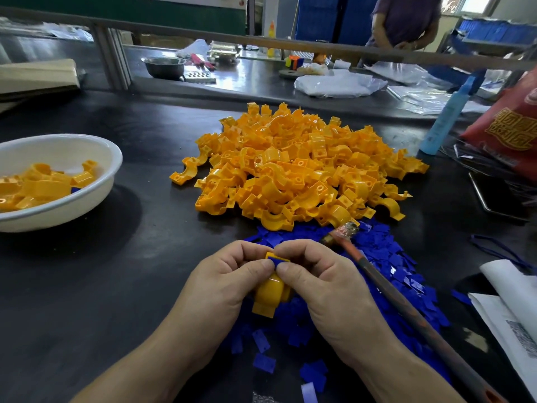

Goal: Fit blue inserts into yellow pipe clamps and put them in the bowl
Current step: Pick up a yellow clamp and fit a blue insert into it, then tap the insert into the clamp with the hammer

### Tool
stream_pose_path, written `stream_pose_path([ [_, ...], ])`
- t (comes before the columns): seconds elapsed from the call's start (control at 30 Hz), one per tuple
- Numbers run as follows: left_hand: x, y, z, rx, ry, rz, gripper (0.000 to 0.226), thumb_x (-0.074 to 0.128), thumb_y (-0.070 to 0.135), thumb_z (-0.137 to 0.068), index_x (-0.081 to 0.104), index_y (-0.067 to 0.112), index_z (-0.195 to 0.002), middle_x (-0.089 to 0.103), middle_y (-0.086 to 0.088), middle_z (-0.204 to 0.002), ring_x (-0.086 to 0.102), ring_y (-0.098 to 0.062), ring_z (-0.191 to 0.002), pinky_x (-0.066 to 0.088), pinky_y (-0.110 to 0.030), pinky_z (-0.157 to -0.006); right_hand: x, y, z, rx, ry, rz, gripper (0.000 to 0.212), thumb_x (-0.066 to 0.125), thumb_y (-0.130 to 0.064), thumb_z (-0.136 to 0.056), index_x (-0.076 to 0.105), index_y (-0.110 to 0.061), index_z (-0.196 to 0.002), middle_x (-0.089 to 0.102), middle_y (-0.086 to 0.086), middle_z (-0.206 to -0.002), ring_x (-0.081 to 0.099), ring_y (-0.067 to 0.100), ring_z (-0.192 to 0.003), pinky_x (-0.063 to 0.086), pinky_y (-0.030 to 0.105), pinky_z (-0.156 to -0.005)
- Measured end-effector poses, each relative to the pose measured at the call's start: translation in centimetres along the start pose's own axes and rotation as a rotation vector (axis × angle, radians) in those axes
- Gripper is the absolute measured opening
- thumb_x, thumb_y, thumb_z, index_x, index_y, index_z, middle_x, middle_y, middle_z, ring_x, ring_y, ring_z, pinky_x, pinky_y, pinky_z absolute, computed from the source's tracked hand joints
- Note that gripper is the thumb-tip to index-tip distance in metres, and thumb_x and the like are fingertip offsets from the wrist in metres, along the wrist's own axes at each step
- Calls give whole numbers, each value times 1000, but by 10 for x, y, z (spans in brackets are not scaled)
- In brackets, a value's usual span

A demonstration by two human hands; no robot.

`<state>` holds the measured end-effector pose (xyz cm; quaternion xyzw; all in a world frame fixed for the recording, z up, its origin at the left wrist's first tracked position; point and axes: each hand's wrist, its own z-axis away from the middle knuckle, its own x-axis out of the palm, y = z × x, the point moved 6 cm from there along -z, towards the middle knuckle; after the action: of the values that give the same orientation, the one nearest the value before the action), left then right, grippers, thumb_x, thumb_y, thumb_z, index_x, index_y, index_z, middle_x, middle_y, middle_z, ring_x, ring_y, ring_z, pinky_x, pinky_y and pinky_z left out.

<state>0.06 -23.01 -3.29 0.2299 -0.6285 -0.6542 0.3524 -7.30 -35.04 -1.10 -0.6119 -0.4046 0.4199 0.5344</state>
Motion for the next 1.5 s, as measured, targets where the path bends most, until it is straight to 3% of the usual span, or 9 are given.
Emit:
stream_pose_path([
  [0.33,3,6,4,55,-18,-28,18,69,38,-77,74,26,-91,75,-9,-86,71,-18,-77,54,-23,-64,-2,-1,1,-41,40,-40,19,64,-10,-86,72,-26,-89,71,1,-91,68,17,-84,57,27,-69],
  [0.63,-5,9,2,57,17,-73,18,71,40,-81,74,30,-95,76,-7,-91,73,-21,-82,56,-28,-66,5,-13,5,-163,45,197,29,63,-21,-89,65,-47,-100,64,-18,-103,63,6,-96,55,20,-75],
  [0.8,-45,19,-6,57,323,-304,12,66,32,-89,69,44,-89,71,17,-86,68,-4,-76,49,-15,-47,-23,-35,13,-303,274,543,35,57,-36,-87,53,-40,-122,56,-21,-101,56,-3,-95,47,7,-74],
  [0.87,-66,19,-8,19,436,-455,11,64,30,-91,70,38,-87,69,11,-81,67,-8,-71,51,-20,-48,-44,-49,15,-335,374,737,32,57,-35,-88,56,-33,-120,52,-24,-100,51,-12,-96,44,2,-69],
  [0.93,-79,19,-9,6,477,-594,10,63,28,-92,70,34,-87,70,8,-81,65,-11,-68,50,-25,-56,-63,-57,15,-270,394,903,32,57,-39,-89,57,-34,-120,51,-25,-97,48,-14,-93,41,7,-57],
  [1.03,-84,23,-11,20,479,-834,16,60,32,-94,72,33,-104,68,9,-99,59,-7,-84,42,-24,-66,-87,-57,21,-124,389,1088,40,50,-49,-86,54,-34,-123,53,-19,-104,52,-2,-90,42,20,-67],
  [1.23,-91,21,-14,-90,366,-1062,74,62,61,-84,44,23,-145,51,-1,-138,51,-19,-122,46,-39,-99,-121,-15,67,289,272,1444,54,44,-56,-90,31,-38,-139,45,-11,-133,46,13,-120,40,28,-90],
  [1.33,-96,23,-12,-165,331,-1148,83,69,62,-76,45,19,-142,50,-2,-138,50,-20,-121,46,-38,-98,-123,-5,84,307,253,1483,52,42,-58,-90,26,-41,-136,46,-14,-127,45,10,-120,39,25,-91],
  [1.5,-86,21,-4,-89,343,-1437,53,61,63,-80,58,29,-120,56,6,-109,52,-14,-101,49,-32,-81,-116,-5,89,307,274,1473,41,42,-46,-94,33,-41,-133,49,-11,-119,49,7,-116,41,24,-87],
])
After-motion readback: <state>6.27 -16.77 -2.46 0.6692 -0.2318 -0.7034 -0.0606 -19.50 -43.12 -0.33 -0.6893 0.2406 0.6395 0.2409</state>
